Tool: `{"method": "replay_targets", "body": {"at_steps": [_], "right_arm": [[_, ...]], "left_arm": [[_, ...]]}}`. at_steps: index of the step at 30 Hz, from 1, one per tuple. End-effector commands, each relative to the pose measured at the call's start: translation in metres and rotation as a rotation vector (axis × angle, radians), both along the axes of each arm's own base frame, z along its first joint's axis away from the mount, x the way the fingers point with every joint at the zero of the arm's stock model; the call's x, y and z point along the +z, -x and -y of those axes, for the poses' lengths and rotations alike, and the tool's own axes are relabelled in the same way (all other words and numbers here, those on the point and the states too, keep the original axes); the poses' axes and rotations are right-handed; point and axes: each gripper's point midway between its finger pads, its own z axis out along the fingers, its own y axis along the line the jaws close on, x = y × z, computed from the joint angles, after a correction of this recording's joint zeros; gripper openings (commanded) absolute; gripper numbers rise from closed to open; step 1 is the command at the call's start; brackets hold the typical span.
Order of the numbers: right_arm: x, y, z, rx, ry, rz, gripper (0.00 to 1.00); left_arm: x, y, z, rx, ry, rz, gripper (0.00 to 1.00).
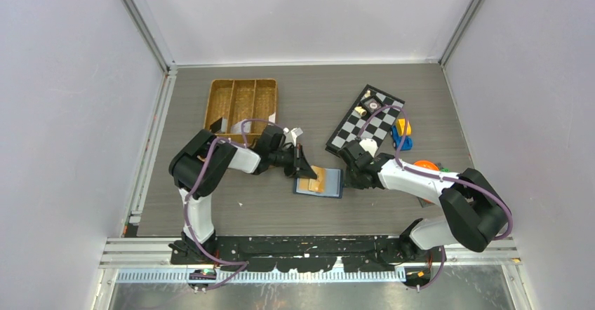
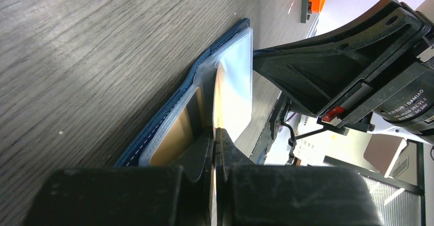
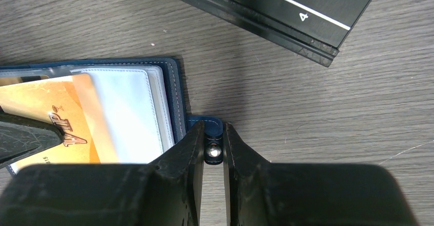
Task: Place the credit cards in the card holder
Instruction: Insert the credit card into the card holder.
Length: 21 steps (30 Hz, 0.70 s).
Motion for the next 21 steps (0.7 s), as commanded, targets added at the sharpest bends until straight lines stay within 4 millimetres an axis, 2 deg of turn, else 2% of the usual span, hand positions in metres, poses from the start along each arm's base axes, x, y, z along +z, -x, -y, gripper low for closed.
{"method": "replay_targets", "body": {"at_steps": [1,10,21], "right_arm": [[-0.005,0.003,0.001,-0.004,0.012,-0.012,0.06],[0.002,0.002,0.003,-0.016,0.004,0.004,0.06],[0.012,0.003,0.018,-0.035,0.053,0.039,0.03]], "left_arm": [[-0.017,-0.002,0.001,0.047,-0.046,0.008,0.00],[-0.022,0.001,0.005,0.060,-0.090,-0.008,0.00],[-0.019,-0.001,-0.007,0.030,-0.251,0.052,0.12]]}}
